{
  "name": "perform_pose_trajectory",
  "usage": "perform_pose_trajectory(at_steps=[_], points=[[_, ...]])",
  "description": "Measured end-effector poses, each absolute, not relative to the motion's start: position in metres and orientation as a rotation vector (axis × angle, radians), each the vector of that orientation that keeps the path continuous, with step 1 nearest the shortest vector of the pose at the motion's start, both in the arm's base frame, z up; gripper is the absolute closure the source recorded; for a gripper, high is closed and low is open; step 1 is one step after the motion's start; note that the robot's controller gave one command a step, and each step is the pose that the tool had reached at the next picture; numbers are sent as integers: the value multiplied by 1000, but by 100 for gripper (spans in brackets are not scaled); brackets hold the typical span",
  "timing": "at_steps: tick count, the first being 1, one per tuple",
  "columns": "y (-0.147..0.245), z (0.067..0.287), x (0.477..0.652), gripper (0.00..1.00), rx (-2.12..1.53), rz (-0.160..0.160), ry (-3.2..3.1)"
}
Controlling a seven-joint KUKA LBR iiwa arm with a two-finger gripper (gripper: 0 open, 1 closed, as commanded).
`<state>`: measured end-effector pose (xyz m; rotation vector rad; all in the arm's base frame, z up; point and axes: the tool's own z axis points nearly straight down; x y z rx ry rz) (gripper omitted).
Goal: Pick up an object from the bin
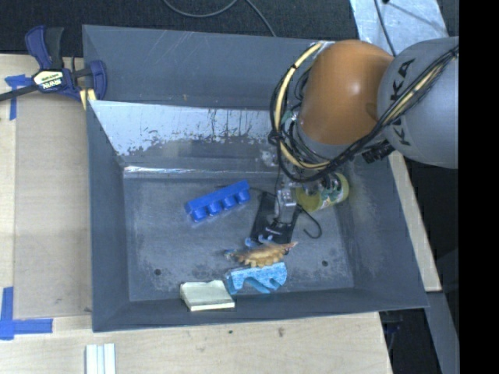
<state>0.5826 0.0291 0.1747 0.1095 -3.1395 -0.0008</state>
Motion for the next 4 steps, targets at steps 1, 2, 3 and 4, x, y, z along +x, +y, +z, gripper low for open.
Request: perform_pose_trajectory(at_steps=[1, 2, 3, 4], points=[[43, 153, 595, 0, 157, 1, -3151], [58, 115, 614, 0, 195, -1, -3144], [57, 70, 623, 100, 143, 0, -3154], [57, 70, 623, 100, 142, 0, -3154]])
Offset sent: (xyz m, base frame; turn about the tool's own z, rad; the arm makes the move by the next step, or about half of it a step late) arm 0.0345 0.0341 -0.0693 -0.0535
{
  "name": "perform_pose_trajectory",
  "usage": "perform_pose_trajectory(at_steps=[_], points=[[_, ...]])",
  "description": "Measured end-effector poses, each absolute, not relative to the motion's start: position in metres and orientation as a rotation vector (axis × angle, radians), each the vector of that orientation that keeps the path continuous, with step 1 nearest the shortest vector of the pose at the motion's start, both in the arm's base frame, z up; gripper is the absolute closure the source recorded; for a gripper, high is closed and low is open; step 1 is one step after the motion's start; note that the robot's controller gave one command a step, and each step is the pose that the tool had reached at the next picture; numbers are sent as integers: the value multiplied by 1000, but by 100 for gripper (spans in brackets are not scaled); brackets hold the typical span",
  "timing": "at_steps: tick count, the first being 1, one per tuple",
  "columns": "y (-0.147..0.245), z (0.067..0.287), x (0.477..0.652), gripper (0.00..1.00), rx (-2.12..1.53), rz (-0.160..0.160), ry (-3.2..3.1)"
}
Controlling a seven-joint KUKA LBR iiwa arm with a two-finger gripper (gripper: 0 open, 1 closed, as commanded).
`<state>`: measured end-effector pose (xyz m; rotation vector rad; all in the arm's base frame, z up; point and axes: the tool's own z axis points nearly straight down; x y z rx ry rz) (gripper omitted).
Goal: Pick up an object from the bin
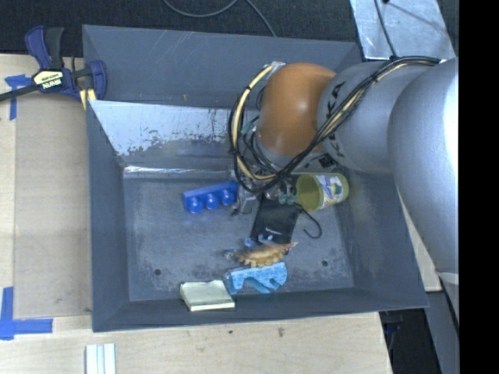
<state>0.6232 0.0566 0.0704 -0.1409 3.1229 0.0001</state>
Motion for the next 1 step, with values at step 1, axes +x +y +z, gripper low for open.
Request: perform_pose_trajectory(at_steps=[1], points=[[41, 202, 625, 100, -164, -1, 3118]])
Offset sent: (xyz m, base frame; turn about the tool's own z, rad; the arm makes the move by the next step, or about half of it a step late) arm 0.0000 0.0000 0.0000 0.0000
